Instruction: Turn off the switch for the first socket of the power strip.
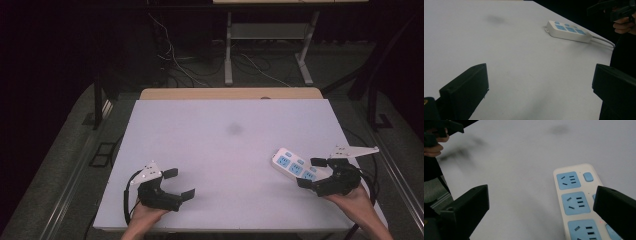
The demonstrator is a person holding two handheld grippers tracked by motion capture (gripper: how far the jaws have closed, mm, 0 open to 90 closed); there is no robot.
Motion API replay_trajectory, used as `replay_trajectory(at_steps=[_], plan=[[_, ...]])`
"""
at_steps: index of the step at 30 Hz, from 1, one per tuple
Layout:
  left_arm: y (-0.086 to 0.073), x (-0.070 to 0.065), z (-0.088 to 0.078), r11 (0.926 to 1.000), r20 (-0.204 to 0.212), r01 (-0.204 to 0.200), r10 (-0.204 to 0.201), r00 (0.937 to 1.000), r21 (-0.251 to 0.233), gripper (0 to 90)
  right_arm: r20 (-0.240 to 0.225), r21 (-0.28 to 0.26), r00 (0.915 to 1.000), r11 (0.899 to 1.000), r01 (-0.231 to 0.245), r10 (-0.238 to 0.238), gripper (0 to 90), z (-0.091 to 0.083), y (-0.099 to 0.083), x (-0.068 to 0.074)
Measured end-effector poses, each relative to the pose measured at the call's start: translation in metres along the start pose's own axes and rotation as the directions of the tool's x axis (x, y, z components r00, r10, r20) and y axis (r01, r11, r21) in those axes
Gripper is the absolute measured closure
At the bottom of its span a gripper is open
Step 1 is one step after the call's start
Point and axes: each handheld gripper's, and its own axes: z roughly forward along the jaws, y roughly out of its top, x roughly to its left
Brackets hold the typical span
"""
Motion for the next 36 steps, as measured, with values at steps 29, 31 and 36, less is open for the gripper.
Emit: replay_trajectory(at_steps=[29, 31, 36], plan=[[0.0, 0.001, 0.0, 0.9999, 0.006, 0.01, -0.01, 0.9999, -0.003, 0.0, 0.058, 0.088, 0.9983, 0.996, -0.008, 0.003, 0.1, -0.014, 0.014, -0.031], [0.0, 0.001, 0.0, 0.9999, 0.008, 0.012, -0.012, 0.9999, -0.005, 0.0, 0.064, 0.098, 0.9979, 0.995, -0.012, 0.006, 0.1, -0.013, 0.015, -0.035], [0.0, 0.001, -0.001, 0.9999, 0.008, 0.014, -0.014, 0.9999, -0.006, 0.0, 0.072, 0.137, 0.9974, 0.991, -0.01, 0.0, 0.1, -0.01, 0.019, -0.042]])
